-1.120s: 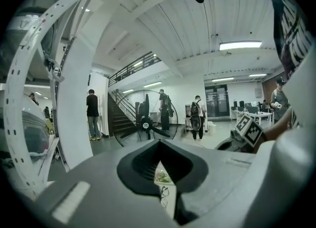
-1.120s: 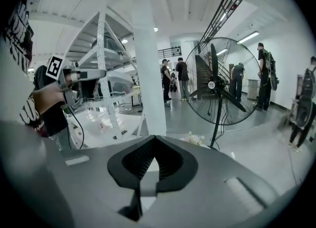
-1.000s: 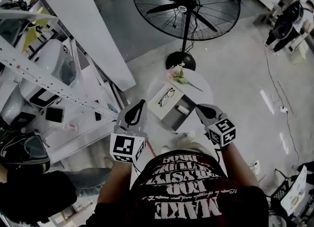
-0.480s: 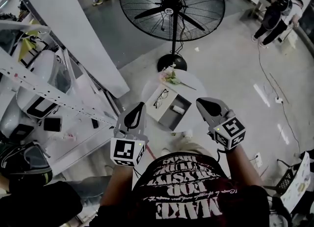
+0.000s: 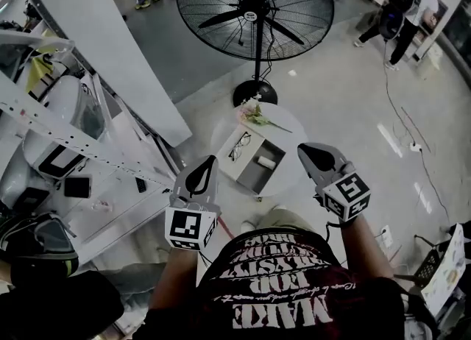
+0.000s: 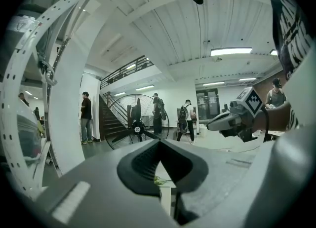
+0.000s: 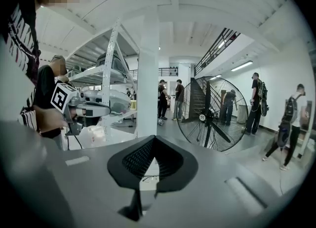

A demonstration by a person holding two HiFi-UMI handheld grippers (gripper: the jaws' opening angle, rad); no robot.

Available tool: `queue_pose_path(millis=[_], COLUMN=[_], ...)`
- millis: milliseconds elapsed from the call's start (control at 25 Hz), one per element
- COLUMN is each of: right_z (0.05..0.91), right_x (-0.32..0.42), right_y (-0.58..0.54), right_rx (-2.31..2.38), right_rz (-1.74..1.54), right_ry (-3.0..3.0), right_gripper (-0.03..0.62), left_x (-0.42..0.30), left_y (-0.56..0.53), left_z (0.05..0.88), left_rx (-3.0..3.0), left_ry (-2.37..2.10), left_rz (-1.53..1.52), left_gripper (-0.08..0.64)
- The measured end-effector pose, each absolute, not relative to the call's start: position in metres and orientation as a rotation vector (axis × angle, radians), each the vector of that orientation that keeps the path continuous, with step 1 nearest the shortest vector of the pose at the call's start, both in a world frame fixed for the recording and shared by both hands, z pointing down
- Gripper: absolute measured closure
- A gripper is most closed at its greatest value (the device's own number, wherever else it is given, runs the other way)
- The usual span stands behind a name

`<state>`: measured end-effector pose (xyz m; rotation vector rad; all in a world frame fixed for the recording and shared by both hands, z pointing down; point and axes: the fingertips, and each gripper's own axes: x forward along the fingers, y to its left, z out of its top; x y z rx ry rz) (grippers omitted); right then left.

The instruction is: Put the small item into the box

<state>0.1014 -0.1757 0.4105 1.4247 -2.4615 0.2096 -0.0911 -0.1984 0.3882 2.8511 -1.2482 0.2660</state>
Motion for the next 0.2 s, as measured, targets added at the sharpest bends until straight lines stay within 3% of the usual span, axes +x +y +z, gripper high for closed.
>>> queue_pose_path(millis=[200], right_z=[0.411], right_x=[0.105], right_y=[-0.18], right_rx=[1.418], right_rz=[0.205], right_ry=[-2.445], right_gripper=[0.563], left_x=[-0.076], left_y=[-0.196], left_z=[0.385], left_rx=[2.886], left_ry=[-1.194], left_rz=[0.283], left_gripper=[0.557])
